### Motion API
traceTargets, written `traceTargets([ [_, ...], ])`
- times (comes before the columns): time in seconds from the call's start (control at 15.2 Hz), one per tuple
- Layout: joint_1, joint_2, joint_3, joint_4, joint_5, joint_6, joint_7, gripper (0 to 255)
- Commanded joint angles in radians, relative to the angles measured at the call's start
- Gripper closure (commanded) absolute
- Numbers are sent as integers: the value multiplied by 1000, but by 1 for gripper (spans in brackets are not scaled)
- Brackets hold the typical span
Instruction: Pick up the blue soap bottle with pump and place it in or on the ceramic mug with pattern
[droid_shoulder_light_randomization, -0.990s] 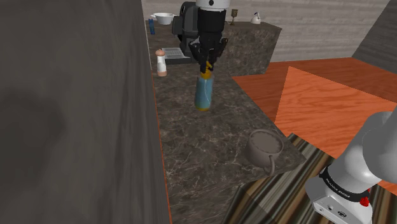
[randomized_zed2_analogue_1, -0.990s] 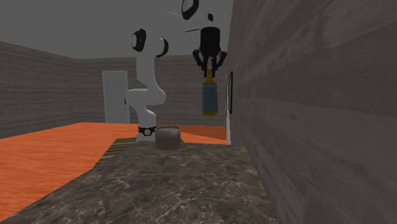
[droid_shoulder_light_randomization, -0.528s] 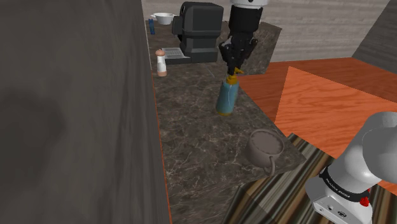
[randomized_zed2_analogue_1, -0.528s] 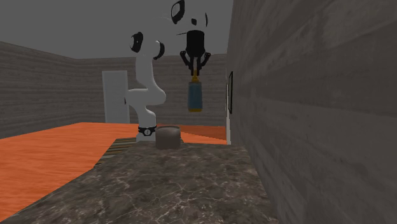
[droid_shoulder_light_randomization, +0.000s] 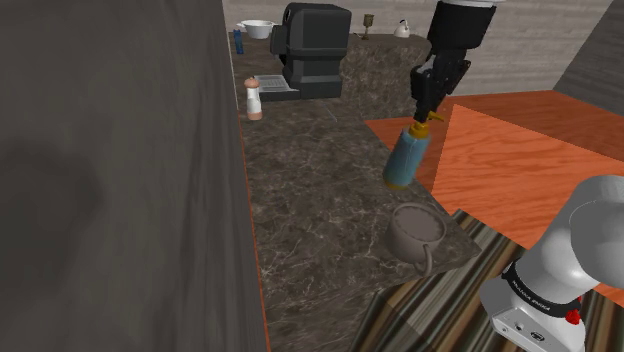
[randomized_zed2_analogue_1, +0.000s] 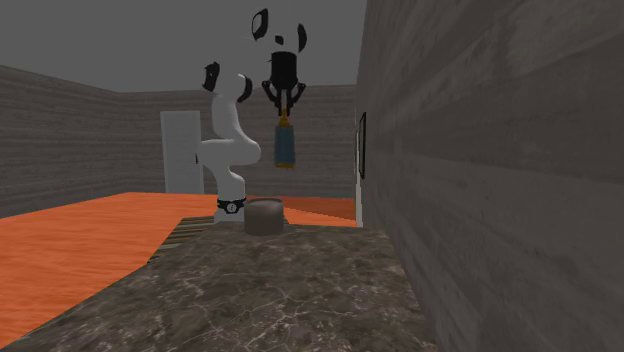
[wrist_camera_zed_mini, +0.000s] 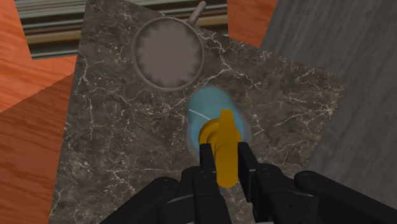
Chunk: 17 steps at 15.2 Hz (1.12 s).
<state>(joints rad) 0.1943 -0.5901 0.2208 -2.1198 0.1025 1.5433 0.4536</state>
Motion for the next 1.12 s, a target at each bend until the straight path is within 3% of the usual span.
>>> traceTargets([
  [0.0, 6, -79, -18, -46, 4, -33, -15, 255],
  [0.33, 23, -259, -58, -123, 2, -139, -38, 255],
  [1.06, 32, -316, -46, -306, 16, -13, -41, 255],
])
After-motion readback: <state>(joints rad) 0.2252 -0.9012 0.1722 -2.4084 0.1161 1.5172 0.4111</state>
